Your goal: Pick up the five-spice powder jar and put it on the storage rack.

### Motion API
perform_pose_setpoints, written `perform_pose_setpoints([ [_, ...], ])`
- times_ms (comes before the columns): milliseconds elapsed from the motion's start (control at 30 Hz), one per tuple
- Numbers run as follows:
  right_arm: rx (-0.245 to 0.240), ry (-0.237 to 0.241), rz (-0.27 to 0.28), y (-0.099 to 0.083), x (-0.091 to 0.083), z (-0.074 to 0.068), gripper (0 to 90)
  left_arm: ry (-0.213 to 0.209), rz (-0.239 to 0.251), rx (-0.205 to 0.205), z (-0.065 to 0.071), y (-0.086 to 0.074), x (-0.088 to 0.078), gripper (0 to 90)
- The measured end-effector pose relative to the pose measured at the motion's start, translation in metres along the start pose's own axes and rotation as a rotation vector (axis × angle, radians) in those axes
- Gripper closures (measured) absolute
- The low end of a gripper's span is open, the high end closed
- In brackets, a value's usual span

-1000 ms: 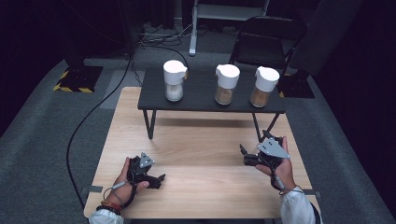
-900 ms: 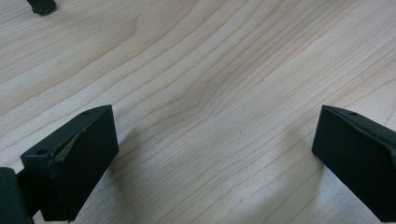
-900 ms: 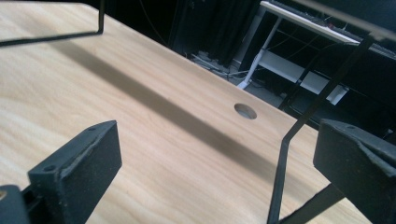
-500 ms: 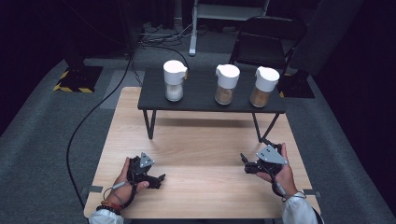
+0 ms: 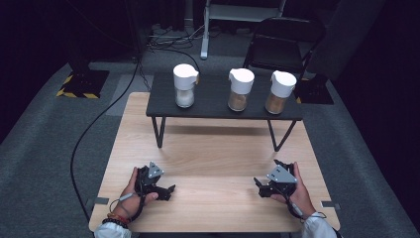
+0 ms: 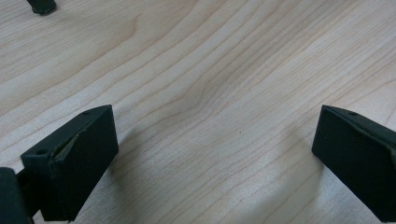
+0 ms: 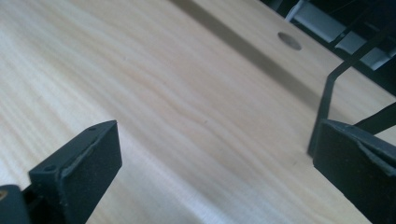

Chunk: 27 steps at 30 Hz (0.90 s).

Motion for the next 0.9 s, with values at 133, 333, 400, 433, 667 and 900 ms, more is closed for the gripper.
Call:
perform_pose_setpoints([
  [133, -0.003, 0.004, -0.019, -0.005, -0.001, -0.001, 0.9, 0.0, 0.0, 0.001, 0.0, 0.0, 0.0, 0.1],
  [333, 0.002, 0.004, -0.052, -0.015, -0.004, 0.001, 0.9, 0.0, 0.0, 0.001, 0.0, 0.0, 0.0, 0.1],
  [400, 0.013, 0.004, -0.061, -0.019, -0.006, 0.003, 1.0, 0.0, 0.0, 0.0, 0.0, 0.0, 0.0, 0.1],
  [433, 0.023, 0.004, -0.066, -0.021, -0.007, 0.004, 1.0, 0.0, 0.0, 0.0, 0.0, 0.0, 0.0, 0.1],
  [667, 0.064, 0.009, -0.094, -0.031, -0.011, 0.011, 1.3, 0.0, 0.0, 0.0, 0.0, 0.0, 0.0, 0.1],
  [900, 0.121, 0.024, -0.117, -0.038, -0.013, 0.017, 1.5, 0.0, 0.0, 0.0, 0.0, 0.0, 0.0, 0.1],
])
Point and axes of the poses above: each handheld gripper's, and its own axes: x roughly forward along the jaws, y roughly out of its top, z roughly to its right, the point moved 9 cm from there along x, roughly forward along the jaws, and after that the axes turned 5 degrees about -y, right-handed, at the moved point
